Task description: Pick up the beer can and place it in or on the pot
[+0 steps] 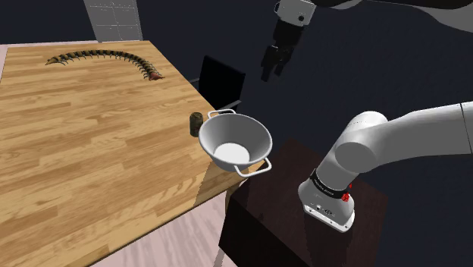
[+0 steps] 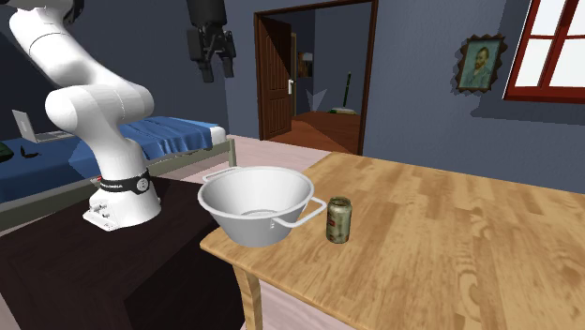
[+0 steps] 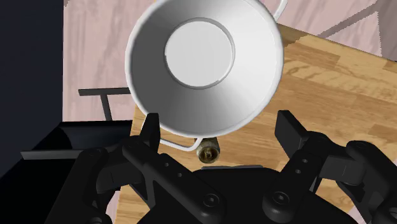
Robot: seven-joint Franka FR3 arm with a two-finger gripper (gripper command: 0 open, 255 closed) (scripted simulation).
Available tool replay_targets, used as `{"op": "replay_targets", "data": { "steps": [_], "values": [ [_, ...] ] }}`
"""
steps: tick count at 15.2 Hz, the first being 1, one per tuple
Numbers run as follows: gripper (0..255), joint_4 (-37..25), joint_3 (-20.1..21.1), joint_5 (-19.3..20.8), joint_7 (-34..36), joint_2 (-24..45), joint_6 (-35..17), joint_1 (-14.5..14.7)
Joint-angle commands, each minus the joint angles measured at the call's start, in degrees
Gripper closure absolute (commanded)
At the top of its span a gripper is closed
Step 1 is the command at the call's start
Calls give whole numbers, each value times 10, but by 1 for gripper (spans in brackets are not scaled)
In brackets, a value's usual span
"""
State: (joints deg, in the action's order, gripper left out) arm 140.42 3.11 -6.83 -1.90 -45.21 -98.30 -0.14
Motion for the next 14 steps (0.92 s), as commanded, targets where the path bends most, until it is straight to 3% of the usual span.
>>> {"op": "replay_targets", "data": {
  "steps": [1,14],
  "values": [
    [0,0,0,0,0,0,0,0],
    [0,-25,51,7,38,263,-228,-4]
  ]
}}
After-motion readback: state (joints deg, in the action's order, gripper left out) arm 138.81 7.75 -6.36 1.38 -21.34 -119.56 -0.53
